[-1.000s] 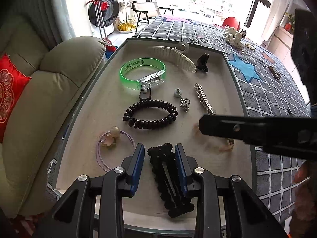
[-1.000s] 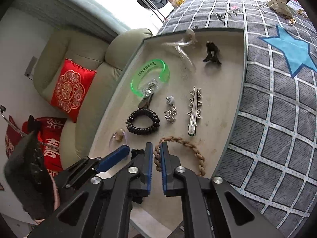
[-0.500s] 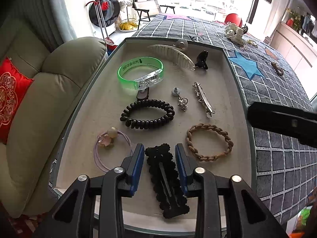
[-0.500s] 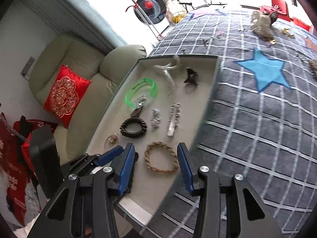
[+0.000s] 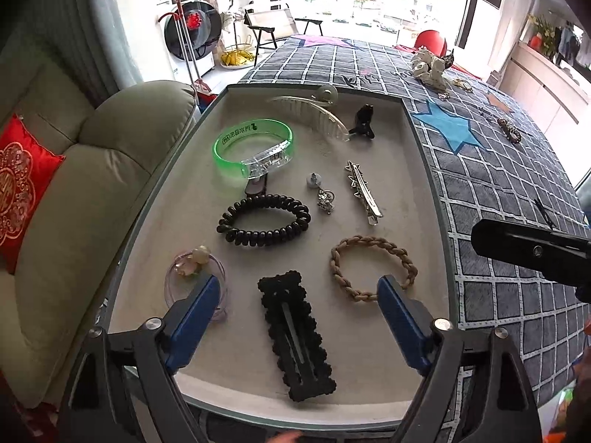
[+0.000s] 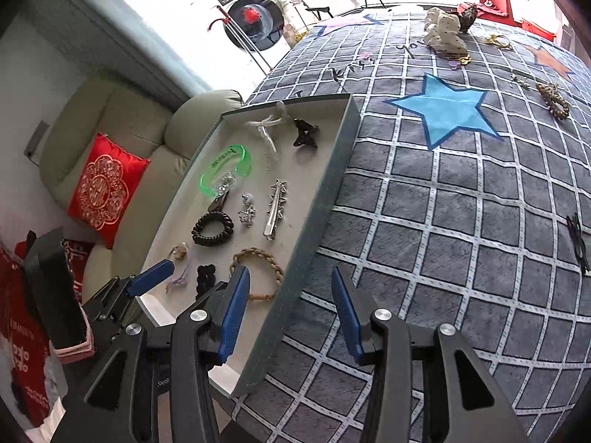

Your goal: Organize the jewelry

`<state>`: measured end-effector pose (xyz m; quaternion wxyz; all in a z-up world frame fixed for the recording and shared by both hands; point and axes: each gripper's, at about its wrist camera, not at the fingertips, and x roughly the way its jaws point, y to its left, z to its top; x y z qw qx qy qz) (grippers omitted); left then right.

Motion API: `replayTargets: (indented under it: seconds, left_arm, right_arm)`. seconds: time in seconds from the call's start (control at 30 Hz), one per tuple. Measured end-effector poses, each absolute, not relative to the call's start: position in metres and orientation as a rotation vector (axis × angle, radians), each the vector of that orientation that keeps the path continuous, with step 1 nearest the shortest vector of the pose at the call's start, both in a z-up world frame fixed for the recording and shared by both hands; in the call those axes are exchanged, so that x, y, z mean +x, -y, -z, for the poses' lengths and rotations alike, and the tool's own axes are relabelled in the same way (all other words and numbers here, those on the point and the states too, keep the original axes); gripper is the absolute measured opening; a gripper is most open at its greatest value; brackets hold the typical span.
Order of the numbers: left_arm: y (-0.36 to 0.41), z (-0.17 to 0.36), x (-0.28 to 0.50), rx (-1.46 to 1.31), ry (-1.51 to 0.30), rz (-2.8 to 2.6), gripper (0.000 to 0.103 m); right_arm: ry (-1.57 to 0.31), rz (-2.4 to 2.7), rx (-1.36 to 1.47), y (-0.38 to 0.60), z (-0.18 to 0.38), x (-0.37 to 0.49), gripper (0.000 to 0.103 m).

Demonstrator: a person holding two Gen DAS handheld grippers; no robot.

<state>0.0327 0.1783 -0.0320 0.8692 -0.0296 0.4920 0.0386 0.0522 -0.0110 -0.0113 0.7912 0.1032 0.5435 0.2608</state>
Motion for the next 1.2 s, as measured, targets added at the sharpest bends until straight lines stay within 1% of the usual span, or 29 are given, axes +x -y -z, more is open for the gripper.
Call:
replayTargets:
  seconds: [0.2, 0.23, 0.3, 0.37, 0.5, 0.53, 0.57, 0.6, 0.9, 1.2]
  left_arm:
    - [-0.18, 0.024, 0.023, -0.052, -1.003, -0.108, 0.103]
    - [-0.182, 0.021, 0.021, -0.052, -0.996, -0.117, 0.103]
    - [-0.184, 0.017, 0.017, -0.056, -0.982, -0.129, 0.103]
    - [-0.187, 0.011, 0.011, -0.071, -0.969, -0.143, 0.103]
    - [-0.193, 0.0, -0.001, -0.06, -0.956, -0.214, 0.103]
    - [-0.195, -0.004, -0.005, -0.059, -0.953, -0.231, 0.103]
    - [-0.197, -0.006, -0.008, -0.062, -0.949, -0.24, 0.103]
    - [-0.199, -0.01, -0.012, -0.067, -0.946, -0.25, 0.103]
    - [-0.213, -0.033, -0.044, -0.109, -0.928, -0.312, 0.103]
    - [-0.216, -0.05, -0.063, -0.13, -0.908, -0.349, 0.103]
  right_arm:
    - [-1.159, -0.548, 0.183, 0.009, 0.008, 0.047, 0.056]
    - [-1.157, -0.544, 0.169, 0.008, 0.007, 0.045, 0.059]
    - [-1.149, -0.533, 0.132, 0.004, 0.003, 0.041, 0.066]
    - [-1.138, -0.516, 0.092, 0.0, -0.002, 0.036, 0.081]
    - [-1.106, -0.476, 0.033, -0.006, -0.013, 0.025, 0.086]
    - [-1.1, -0.472, 0.027, -0.007, -0.016, 0.023, 0.091]
    - [-1.094, -0.471, 0.022, -0.008, -0.02, 0.02, 0.1]
    - [-1.081, -0.47, 0.016, -0.009, -0.024, 0.018, 0.103]
    - [-0.972, -0.444, -0.106, -0.029, -0.066, -0.013, 0.103]
    - [-0.909, -0.427, -0.157, -0.037, -0.085, -0.031, 0.103]
